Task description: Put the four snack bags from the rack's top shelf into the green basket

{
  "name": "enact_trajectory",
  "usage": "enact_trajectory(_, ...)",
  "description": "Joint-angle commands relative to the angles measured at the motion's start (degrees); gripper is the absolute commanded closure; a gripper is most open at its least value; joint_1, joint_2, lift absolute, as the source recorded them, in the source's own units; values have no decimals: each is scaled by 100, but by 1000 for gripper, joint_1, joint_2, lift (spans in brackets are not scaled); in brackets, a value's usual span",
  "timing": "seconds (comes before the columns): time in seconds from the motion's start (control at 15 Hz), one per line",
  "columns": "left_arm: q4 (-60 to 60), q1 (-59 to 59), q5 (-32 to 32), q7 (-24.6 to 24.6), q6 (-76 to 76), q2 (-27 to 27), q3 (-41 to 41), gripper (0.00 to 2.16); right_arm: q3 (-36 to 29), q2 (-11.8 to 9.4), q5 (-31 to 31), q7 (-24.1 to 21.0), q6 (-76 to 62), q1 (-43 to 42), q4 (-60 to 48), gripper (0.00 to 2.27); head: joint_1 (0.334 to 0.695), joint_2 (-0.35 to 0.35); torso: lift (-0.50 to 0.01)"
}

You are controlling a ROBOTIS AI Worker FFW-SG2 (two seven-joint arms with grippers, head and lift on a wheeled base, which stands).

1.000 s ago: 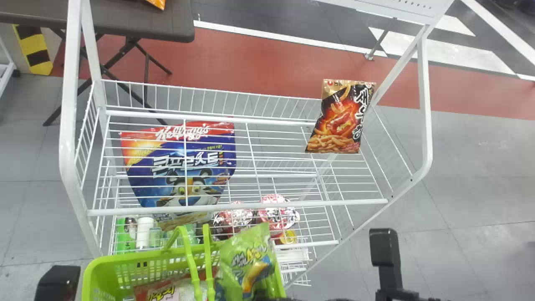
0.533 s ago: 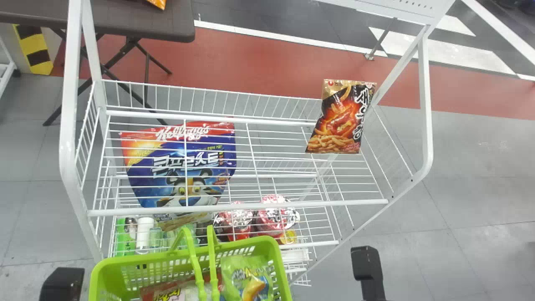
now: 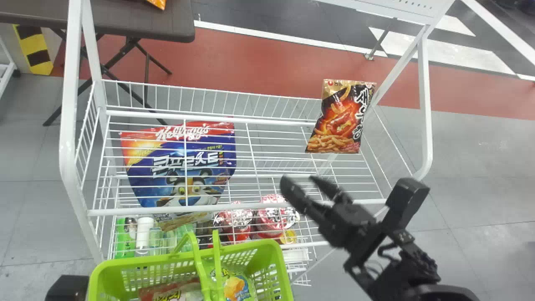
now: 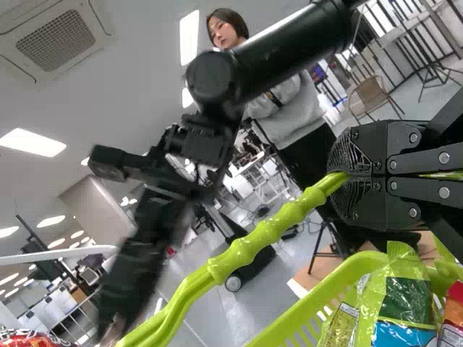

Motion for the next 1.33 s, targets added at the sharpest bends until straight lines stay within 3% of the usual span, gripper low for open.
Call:
enact_trajectory(0.0, -43, 25, -11, -16, 0, 17, -19, 1582, 70, 15, 587, -468, -1342, -659, 820, 70, 695, -350, 0)
enact_trajectory(0.2, -43, 8, -11, -86, 17, 52, -19, 1582, -167, 15, 1360, -1206, -1887, -1274, 1585, 83, 695, -350, 0)
enact_trajectory(0.4, -52, -10, -11, -103, 52, 61, -28, 1582, -659, -3, 1668, -1311, -1974, -2118, 2472, 87, 695, -350, 0)
enact_trajectory(0.47, -43, -54, -37, -103, 123, 61, -72, 1582, -853, -38, 1721, -1215, -1939, -2364, 2745, 87, 695, -350, 0)
enact_trajectory(0.67, -43, -89, -99, -86, 176, 61, -142, 1582, -1213, -108, 1668, -336, -1535, -2988, 3307, 87, 695, -350, 0)
enact_trajectory(1.0, -43, -133, -125, -86, 228, 61, -186, 1582, -1160, -258, 1897, -195, -1166, -3498, 3984, 134, 695, -350, 0)
enact_trajectory(1.07, -26, -168, -125, -86, 228, 61, -195, 1585, -1160, -266, 2037, -151, -902, -3577, 4010, 211, 695, -350, 0)
enact_trajectory(1.2, -35, -177, -125, -95, 246, 61, -186, 1582, -1169, -302, 2160, 77, -568, -3753, 4125, 677, 695, -350, 0)
enact_trajectory(1.27, -35, -177, -125, -95, 246, 61, -195, 1582, -1178, -354, 2160, 359, -111, -3823, 4125, 1369, 695, -350, 0)
